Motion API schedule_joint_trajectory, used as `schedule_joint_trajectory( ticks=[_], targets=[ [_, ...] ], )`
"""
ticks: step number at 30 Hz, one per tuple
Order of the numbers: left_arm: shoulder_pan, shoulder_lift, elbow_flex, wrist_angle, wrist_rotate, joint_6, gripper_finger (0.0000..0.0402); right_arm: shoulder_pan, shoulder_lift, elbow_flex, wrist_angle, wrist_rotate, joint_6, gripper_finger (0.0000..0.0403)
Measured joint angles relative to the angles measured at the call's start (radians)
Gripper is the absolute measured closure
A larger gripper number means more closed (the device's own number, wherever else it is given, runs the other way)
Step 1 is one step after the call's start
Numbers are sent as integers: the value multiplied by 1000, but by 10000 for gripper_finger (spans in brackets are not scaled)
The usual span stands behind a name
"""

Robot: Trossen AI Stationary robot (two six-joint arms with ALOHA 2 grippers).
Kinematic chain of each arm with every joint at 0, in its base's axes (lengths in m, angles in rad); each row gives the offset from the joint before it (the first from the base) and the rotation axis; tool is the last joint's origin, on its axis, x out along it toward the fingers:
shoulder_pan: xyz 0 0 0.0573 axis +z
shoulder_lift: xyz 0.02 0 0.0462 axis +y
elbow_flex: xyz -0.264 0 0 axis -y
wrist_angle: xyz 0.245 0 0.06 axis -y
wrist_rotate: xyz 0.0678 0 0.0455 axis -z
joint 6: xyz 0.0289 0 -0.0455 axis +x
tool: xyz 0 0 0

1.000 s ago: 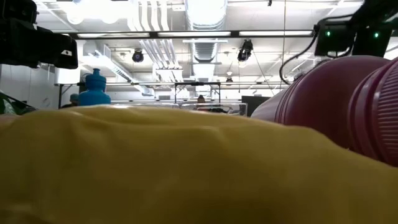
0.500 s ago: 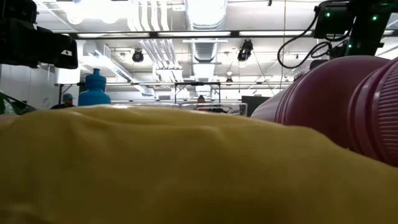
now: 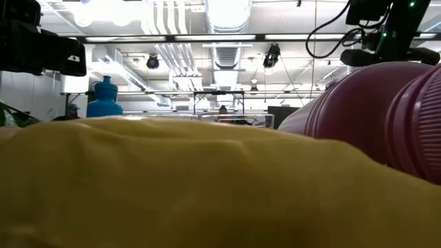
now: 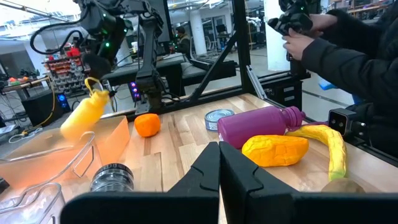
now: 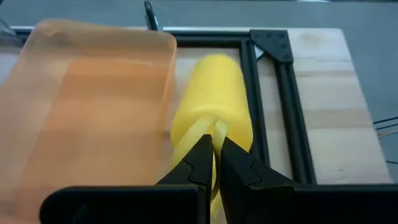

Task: Pick & Place Food Item
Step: Put the yellow water bottle into the orange bin

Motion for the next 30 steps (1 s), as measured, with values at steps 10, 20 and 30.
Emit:
schedule_joint_trajectory(
  ticks=[10, 20, 30],
  targets=[
    [0, 0, 0, 0, 0, 0, 400, 0, 2, 129, -25, 53, -107, 391],
    [0, 0, 0, 0, 0, 0, 400, 0, 8, 260, -32, 98, -227, 391],
    [0, 0, 0, 0, 0, 0, 400, 0, 112, 416, -31, 40, -389, 391]
  ],
)
